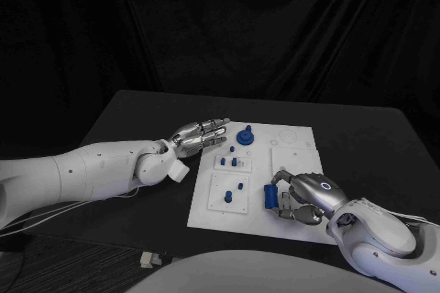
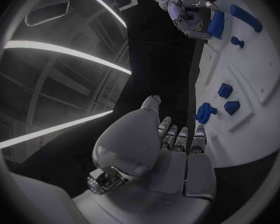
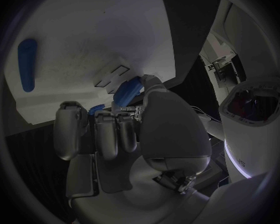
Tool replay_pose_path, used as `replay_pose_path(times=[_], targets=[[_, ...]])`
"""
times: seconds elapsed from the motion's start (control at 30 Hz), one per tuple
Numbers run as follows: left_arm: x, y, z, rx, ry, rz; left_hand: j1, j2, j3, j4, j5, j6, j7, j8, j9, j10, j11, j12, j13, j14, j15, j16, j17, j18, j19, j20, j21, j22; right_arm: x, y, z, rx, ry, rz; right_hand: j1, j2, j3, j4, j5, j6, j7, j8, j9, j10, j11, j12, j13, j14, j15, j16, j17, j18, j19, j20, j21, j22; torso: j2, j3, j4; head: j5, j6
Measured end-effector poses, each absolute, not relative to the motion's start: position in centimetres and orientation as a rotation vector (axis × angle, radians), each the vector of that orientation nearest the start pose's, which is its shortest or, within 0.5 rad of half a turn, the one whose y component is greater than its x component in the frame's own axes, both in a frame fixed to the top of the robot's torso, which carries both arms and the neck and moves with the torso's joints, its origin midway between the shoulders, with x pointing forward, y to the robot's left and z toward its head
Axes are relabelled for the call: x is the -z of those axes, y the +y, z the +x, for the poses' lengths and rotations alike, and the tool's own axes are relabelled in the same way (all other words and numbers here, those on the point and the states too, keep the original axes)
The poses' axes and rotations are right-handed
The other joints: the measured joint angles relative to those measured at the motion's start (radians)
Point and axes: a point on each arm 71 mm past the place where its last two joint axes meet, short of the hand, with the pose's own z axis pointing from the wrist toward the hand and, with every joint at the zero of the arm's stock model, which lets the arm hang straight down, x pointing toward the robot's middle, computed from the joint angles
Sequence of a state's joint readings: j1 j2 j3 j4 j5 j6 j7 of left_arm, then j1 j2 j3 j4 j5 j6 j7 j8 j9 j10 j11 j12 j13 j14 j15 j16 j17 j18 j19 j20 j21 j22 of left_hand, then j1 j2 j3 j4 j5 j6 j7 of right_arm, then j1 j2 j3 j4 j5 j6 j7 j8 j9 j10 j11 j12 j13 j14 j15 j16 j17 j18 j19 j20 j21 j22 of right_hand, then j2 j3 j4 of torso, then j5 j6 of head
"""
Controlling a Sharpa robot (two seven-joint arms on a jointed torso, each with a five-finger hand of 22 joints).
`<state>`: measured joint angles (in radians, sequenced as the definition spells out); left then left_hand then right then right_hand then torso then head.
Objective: Assemble the parts on the task board
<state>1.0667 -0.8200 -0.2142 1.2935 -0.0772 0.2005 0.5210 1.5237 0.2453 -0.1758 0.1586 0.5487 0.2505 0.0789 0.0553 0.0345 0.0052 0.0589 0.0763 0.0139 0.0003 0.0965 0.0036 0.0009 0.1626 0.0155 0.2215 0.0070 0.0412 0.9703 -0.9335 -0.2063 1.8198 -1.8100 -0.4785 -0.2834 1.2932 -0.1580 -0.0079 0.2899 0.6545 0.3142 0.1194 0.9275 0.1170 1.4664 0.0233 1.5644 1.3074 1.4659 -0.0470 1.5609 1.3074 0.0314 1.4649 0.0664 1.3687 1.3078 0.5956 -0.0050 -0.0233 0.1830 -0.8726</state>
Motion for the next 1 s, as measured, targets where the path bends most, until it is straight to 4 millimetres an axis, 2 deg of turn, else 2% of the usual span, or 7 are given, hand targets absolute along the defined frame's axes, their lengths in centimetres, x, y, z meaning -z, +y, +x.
replay_pose_path(times=[0.17,0.3,0.5,0.6,0.7,0.77,1.0], targets=[[30.32,24.53,45.25,1.764,1.744,-1.087,0.000,0.000,0.003,-0.003,0.000,0.000,0.000,0.000,0.000,0.000,0.000,0.000,0.000,0.000,0.000,0.000,0.000,0.000,0.000,0.000,0.000,0.000,28.82,-16.40,34.10,-0.679,1.745,-0.347,-0.005,0.008,0.013,-0.001,0.069,0.028,-0.005,0.007,-0.005,-0.001,-0.001,0.000,0.000,0.000,0.000,0.000,0.000,0.000,0.000,0.000,0.000,0.000,0.000,0.0000,0.0002,0.001,0.000],[30.37,24.50,45.22,1.765,1.746,-1.088,0.000,0.000,0.003,-0.003,0.000,0.000,0.000,0.000,0.000,0.000,0.000,0.000,0.000,0.000,0.000,0.000,0.000,0.000,0.000,0.000,0.000,0.000,28.78,-16.40,34.11,-0.683,1.741,-0.344,-0.008,0.013,0.025,0.000,0.104,0.047,0.002,0.009,-0.009,0.000,-0.007,0.000,0.000,0.000,0.000,0.000,0.000,0.000,0.000,0.000,0.005,0.000,0.000,0.0000,0.0006,0.001,0.000],[30.50,24.53,45.16,1.763,1.748,-1.091,0.000,0.000,0.003,-0.003,0.000,0.000,0.000,0.000,0.000,0.000,0.000,0.000,0.000,0.000,0.000,0.000,0.000,0.000,0.000,0.000,0.000,0.000,28.68,-16.56,34.09,-0.688,1.730,-0.336,-0.019,0.023,0.035,0.001,0.130,0.064,0.020,0.009,-0.011,-0.002,-0.009,0.000,0.000,0.000,0.000,0.000,0.000,0.000,0.000,-0.007,0.008,0.000,0.000,0.0001,0.0006,0.002,0.000],[30.56,24.53,45.12,1.762,1.749,-1.093,0.000,0.000,0.003,-0.003,0.000,0.000,0.000,0.000,0.000,-0.004,0.004,0.000,0.000,0.000,0.000,0.000,0.000,0.000,0.000,0.000,0.000,0.000,28.59,-16.72,34.05,-0.690,1.724,-0.330,-0.025,0.030,0.037,-0.001,0.144,0.072,0.028,0.009,-0.018,0.000,-0.015,0.000,0.000,0.001,-0.007,0.000,0.000,0.000,0.000,-0.007,0.013,0.000,0.000,0.0002,0.0006,0.003,0.000],[30.64,24.54,45.07,1.761,1.751,-1.095,0.000,0.000,0.003,-0.003,0.000,0.000,0.000,0.000,0.000,-0.004,0.004,0.000,0.000,0.000,0.000,0.000,0.000,0.000,0.000,0.000,0.000,0.000,28.51,-16.90,34.03,-0.691,1.719,-0.323,-0.034,0.039,0.043,-0.004,0.161,0.084,0.040,-0.007,-0.020,0.000,-0.015,0.000,0.001,0.001,-0.007,0.000,0.000,0.000,0.000,-0.007,0.018,0.000,0.000,0.0002,0.0006,0.003,0.000],[30.68,24.55,45.05,1.761,1.752,-1.096,0.000,0.000,0.003,-0.003,0.000,0.000,0.000,0.000,0.000,-0.004,0.004,0.000,0.000,0.000,0.000,0.000,0.001,0.000,0.000,0.000,0.000,0.000,28.47,-16.99,34.01,-0.693,1.717,-0.318,-0.040,0.044,0.045,-0.003,0.166,0.090,0.046,-0.016,-0.043,0.000,-0.015,0.000,0.001,0.001,-0.007,0.000,0.000,0.000,0.000,-0.007,0.018,0.000,0.000,0.0002,0.0005,0.003,0.000],[30.78,24.57,45.00,1.760,1.754,-1.099,0.000,0.000,0.003,-0.003,0.000,0.000,0.000,0.000,0.000,-0.004,0.004,0.000,0.000,0.000,0.000,0.000,0.001,0.000,0.000,0.000,0.000,0.000,28.33,-17.17,33.92,-0.700,1.713,-0.302,-0.077,0.049,0.056,-0.005,0.174,0.102,0.058,-0.035,-0.043,0.000,-0.014,0.000,0.001,0.001,-0.007,0.004,0.000,0.000,0.000,-0.007,0.018,0.000,0.000,0.0005,-0.0005,0.003,0.000]])
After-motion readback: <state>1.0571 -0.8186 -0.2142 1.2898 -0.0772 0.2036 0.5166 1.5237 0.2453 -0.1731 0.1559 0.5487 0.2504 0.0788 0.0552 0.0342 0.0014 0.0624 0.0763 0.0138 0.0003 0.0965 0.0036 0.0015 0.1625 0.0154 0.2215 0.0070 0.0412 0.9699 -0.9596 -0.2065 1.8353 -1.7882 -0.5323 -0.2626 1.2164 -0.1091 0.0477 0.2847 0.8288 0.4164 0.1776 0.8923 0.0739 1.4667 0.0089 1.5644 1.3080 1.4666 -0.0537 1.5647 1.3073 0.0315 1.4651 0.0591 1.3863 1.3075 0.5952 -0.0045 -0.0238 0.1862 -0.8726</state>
